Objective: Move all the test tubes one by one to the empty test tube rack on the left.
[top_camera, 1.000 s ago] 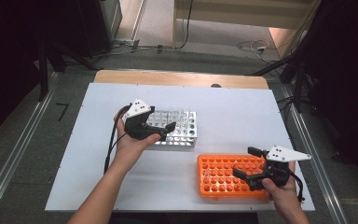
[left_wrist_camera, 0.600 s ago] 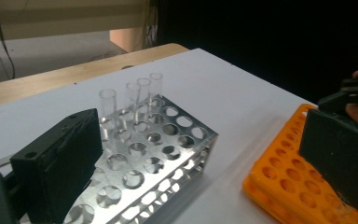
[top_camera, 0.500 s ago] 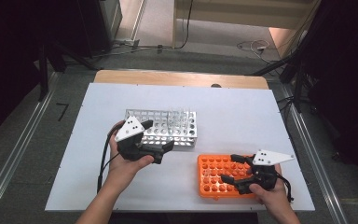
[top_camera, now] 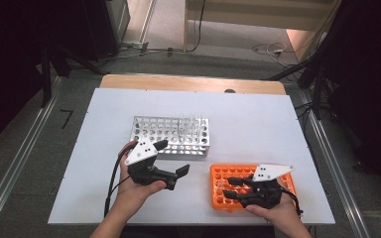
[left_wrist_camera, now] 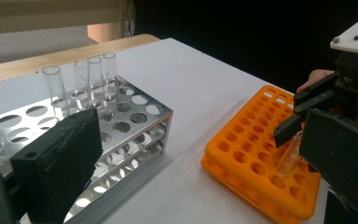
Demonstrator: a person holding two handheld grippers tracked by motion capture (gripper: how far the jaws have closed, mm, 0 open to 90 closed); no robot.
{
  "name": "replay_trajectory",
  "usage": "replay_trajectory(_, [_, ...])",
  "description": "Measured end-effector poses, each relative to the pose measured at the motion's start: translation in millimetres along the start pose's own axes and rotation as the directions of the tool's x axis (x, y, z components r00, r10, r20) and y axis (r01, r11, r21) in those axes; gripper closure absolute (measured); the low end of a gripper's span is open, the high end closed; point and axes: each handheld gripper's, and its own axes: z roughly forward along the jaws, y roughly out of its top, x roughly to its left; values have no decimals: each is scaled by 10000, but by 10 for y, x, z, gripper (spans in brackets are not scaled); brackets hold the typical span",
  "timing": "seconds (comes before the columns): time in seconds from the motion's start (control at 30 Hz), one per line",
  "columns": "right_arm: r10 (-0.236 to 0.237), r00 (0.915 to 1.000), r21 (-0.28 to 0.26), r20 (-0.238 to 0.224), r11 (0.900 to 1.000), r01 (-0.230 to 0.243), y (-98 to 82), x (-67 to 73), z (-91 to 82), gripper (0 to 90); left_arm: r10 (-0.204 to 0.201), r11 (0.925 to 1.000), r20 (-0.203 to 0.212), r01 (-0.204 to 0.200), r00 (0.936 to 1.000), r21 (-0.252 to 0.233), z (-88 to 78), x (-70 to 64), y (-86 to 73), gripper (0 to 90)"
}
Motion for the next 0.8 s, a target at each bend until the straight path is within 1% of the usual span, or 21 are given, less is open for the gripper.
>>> replay_trajectory(0.17, [-133,9999,361,-17,9993,133,10,30,82,582,-1,10000,-8,1,10000,44,7,5,-9,0])
replay_trajectory(0.23, [-115,9999,486,-64,9988,118,15,37,108,598,-16,10000,18,16,10000,44,6,2,-11,0])
replay_trajectory(0.43, [-358,9990,840,253,9959,336,36,67,177,630,-23,10000,51,22,10000,36,9,-6,-12,0])
replay_trajectory(0.6, [-509,9981,843,334,9953,479,44,92,200,646,-17,10000,9,17,10000,34,9,-8,-12,0])
replay_trajectory(0.7, [-725,9966,835,387,9941,691,43,108,210,661,-10,10000,-27,10,10000,-62,-1,-5,-3,0])
replay_trajectory(0.8, [-784,9961,820,416,9938,748,45,117,225,679,-16,10000,-30,15,10000,-73,-4,-5,2,0])
